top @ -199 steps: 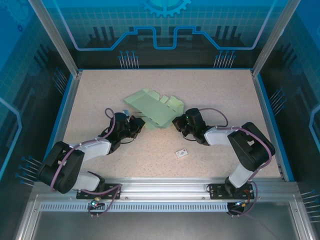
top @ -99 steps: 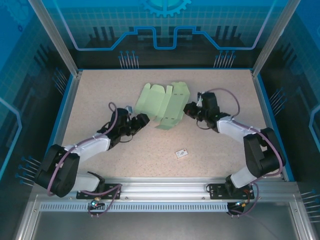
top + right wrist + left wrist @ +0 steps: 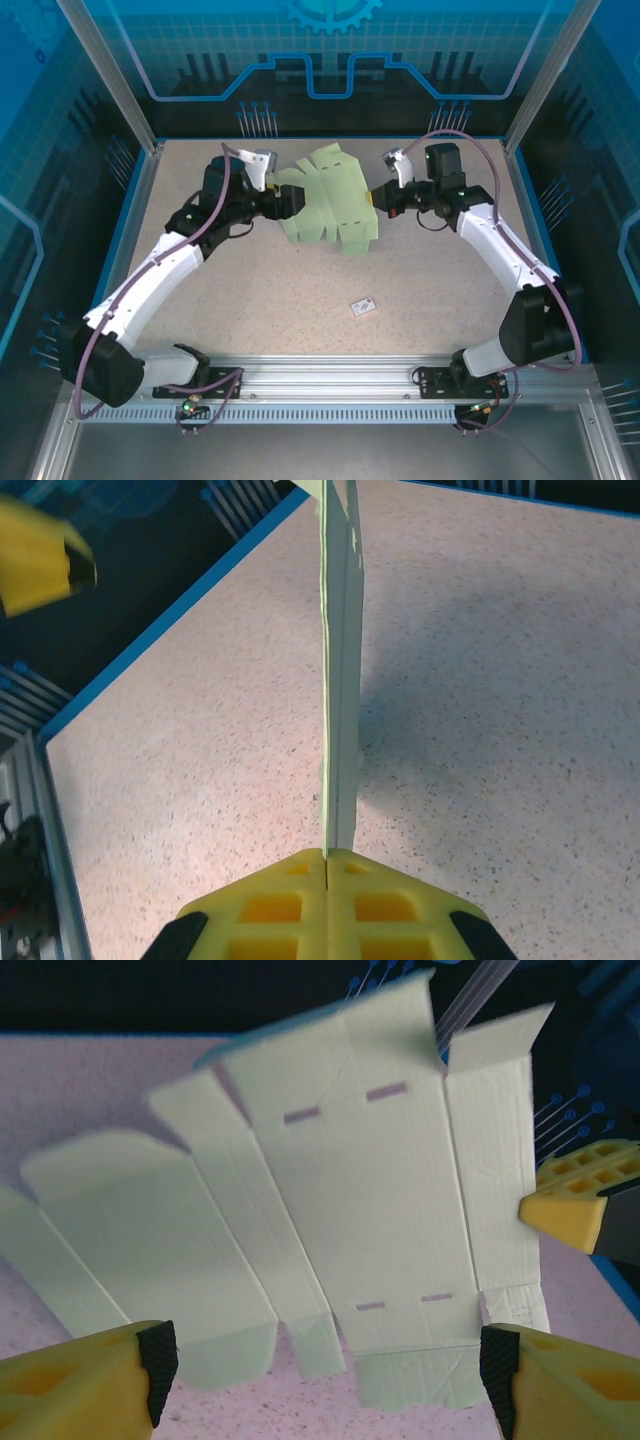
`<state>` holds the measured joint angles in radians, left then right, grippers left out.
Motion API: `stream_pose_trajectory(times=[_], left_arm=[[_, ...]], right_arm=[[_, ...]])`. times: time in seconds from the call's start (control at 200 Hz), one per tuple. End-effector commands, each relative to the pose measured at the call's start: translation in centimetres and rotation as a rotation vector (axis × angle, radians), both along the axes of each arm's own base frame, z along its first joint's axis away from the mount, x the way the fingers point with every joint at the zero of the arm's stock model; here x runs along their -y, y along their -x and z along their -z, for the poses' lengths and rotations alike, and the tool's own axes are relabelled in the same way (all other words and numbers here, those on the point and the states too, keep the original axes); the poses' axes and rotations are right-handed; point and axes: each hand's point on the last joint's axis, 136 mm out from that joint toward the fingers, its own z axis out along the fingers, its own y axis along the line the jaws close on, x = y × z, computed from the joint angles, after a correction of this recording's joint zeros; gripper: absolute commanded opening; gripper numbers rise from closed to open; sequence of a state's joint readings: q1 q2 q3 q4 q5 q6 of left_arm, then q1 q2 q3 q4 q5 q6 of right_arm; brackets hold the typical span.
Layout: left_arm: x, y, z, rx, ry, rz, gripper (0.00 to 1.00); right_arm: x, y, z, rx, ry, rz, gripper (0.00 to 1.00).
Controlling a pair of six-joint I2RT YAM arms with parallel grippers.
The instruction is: Fold the paper box
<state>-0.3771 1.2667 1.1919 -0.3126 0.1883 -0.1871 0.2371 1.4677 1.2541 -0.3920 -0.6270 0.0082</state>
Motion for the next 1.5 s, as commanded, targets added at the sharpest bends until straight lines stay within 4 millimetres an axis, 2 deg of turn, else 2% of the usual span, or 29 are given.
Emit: stream_pose_trajectory(times=[0.0, 0.095, 0.22, 0.355, 0.615, 0.715, 0.986, 1.166, 1.341, 1.496], left_arm=[[-0.7, 1.9, -3.0, 0.154, -0.222, 0.129, 0.81], [-0.4, 2.4, -4.7, 0.259, -0.306, 0.221, 0.80], [-0.4, 2.0, -6.3, 0.329, -0.395, 0.272, 0.80], [0.2, 1.1, -6.4, 0.342, -0.449, 0.349, 0.82], [2.1, 0.2, -6.1, 0.357, -0.447, 0.475, 0.82], [2.2, -0.2, -6.1, 0.358, -0.432, 0.498, 0.77], [2.1, -0.1, -6.5, 0.345, -0.320, 0.559, 0.49], [2.2, 0.0, -6.4, 0.327, -0.277, 0.590, 0.40], [2.5, -0.1, -6.4, 0.326, -0.265, 0.616, 0.38], [2.9, -0.1, -6.5, 0.329, -0.248, 0.640, 0.47]], right_arm=[[-0.5, 1.9, -2.4, 0.089, 0.005, -0.161, 0.00], [-0.8, 2.5, -3.7, 0.132, -0.001, -0.216, 0.00], [-1.4, 3.5, -5.0, 0.173, -0.005, -0.274, 0.00], [-2.2, 4.5, -6.3, 0.209, -0.014, -0.325, 0.00], [-2.6, 5.7, -6.6, 0.220, -0.006, -0.360, 0.00], [-2.6, 6.1, -6.7, 0.228, -0.005, -0.374, 0.00], [-2.5, 6.7, -7.1, 0.254, 0.008, -0.401, 0.00], [-2.5, 7.2, -7.9, 0.278, -0.006, -0.418, 0.00], [-2.4, 7.5, -7.8, 0.277, 0.002, -0.426, 0.00], [-2.5, 7.4, -7.8, 0.273, 0.000, -0.428, 0.00]])
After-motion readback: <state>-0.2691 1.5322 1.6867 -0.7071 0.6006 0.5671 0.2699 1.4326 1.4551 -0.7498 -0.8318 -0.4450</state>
